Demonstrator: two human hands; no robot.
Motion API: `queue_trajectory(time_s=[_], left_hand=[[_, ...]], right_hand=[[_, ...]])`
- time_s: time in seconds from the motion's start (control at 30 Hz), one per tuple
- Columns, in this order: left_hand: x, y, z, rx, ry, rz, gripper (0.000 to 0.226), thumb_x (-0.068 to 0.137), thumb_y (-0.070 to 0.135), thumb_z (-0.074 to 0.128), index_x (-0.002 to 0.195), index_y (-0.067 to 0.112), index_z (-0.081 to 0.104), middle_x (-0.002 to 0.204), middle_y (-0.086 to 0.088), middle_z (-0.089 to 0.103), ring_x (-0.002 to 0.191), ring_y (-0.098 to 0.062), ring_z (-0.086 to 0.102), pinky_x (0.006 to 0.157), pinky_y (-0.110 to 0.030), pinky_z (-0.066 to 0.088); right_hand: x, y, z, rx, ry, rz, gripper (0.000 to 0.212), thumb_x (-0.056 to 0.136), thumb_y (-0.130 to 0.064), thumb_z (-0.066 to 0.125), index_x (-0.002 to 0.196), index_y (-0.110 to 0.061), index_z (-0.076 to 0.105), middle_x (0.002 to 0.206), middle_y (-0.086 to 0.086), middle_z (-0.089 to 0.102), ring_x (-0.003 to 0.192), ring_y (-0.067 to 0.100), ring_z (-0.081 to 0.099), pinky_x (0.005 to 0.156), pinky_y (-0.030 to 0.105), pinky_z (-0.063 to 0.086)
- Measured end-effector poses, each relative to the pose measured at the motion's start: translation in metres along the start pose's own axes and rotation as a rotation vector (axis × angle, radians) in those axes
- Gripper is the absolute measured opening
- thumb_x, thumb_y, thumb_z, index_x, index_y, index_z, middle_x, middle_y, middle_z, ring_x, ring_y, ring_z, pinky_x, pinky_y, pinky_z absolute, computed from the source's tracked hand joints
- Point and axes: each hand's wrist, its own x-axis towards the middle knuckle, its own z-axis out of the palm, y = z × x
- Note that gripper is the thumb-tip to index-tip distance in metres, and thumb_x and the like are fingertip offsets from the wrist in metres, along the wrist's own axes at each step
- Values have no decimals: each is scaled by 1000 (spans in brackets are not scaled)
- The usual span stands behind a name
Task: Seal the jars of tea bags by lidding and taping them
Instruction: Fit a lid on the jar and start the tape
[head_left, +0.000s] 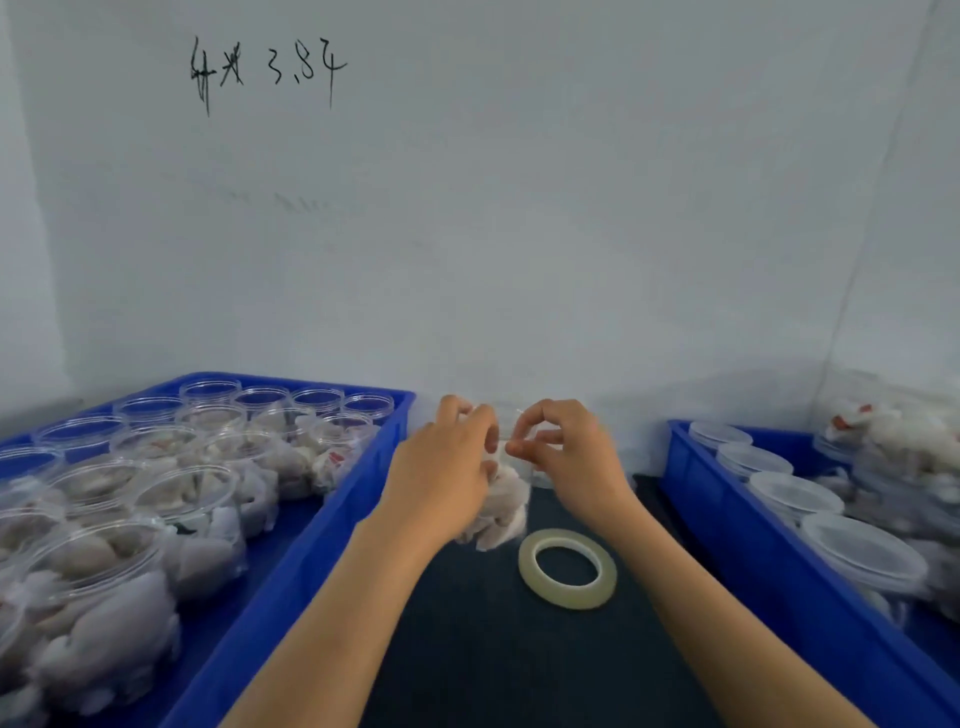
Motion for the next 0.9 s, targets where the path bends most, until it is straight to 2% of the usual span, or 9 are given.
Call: queue_trajectory(time_s=[0.13, 0.2, 0.3, 0.4, 0.5, 0.57, 0.63, 0.8, 0.9], left_hand=[[-23, -2, 57, -180, -71, 8, 20, 93, 39, 59, 100, 33, 41, 131, 13, 34, 83, -1, 50, 56, -12, 30], [-33, -7, 80, -288, -59, 3, 30, 90, 42, 63, 112, 36, 42, 135, 20, 29, 96, 0, 53, 67, -12, 37], [-43, -13, 104, -542, 21, -113, 75, 79, 37, 77, 134, 42, 27, 136, 24, 34, 109, 6, 49, 85, -18, 47], [-46, -19, 123, -780, 89, -271, 98, 66, 37, 87, 137, 46, 19, 124, 35, 39, 109, 13, 45, 84, -11, 42], [-43, -25, 138, -855, 21, -359, 103, 62, 35, 90, 134, 45, 17, 121, 26, 45, 108, 4, 52, 78, -11, 42], [-42, -29, 147, -871, -7, -362, 103, 62, 30, 90, 132, 45, 16, 121, 21, 48, 104, 5, 55, 74, -10, 44], [-41, -35, 154, -900, 8, -371, 103, 61, 24, 91, 132, 42, 18, 121, 17, 52, 104, 3, 57, 79, -14, 47], [-38, -45, 164, -962, 7, -378, 111, 56, 26, 92, 140, 37, 20, 124, 11, 54, 111, -8, 58, 93, -35, 52], [-34, -48, 169, -980, 34, -369, 106, 45, 40, 87, 131, 49, 26, 114, 20, 58, 104, 0, 61, 83, -25, 52]], right_hand=[[-28, 43, 7, -5, -2, 131, 25, 78, -14, 77, 69, -29, 60, 98, -2, 62, 82, 9, 66, 79, 39, 56], [-38, 56, 12, 15, 15, 156, 27, 75, -13, 79, 67, -32, 61, 98, -5, 61, 85, 6, 64, 83, 39, 54], [-43, 68, 20, 9, 55, 157, 27, 73, -16, 81, 66, -33, 61, 98, -13, 56, 86, 0, 59, 82, 33, 52], [-40, 70, 25, 12, 61, 171, 25, 74, -17, 80, 66, -33, 62, 99, -16, 54, 87, 1, 57, 82, 32, 51], [-35, 71, 31, 36, 58, 148, 24, 74, -12, 80, 68, -28, 63, 98, -14, 54, 88, 3, 57, 85, 26, 47], [-31, 71, 36, 35, 46, 136, 24, 74, -11, 80, 69, -27, 63, 99, -15, 53, 89, 2, 56, 79, 16, 43], [-28, 73, 41, 42, 30, 129, 22, 75, -11, 80, 70, -26, 63, 101, -16, 53, 92, 4, 56, 76, 9, 41], [-20, 84, 47, 59, -9, 111, 19, 75, -15, 80, 75, -26, 65, 104, -12, 52, 97, 8, 57, 87, 23, 48], [-16, 95, 45, 98, -57, 76, 19, 79, -18, 78, 80, -31, 64, 106, -15, 52, 98, 4, 59, 86, 22, 50]])
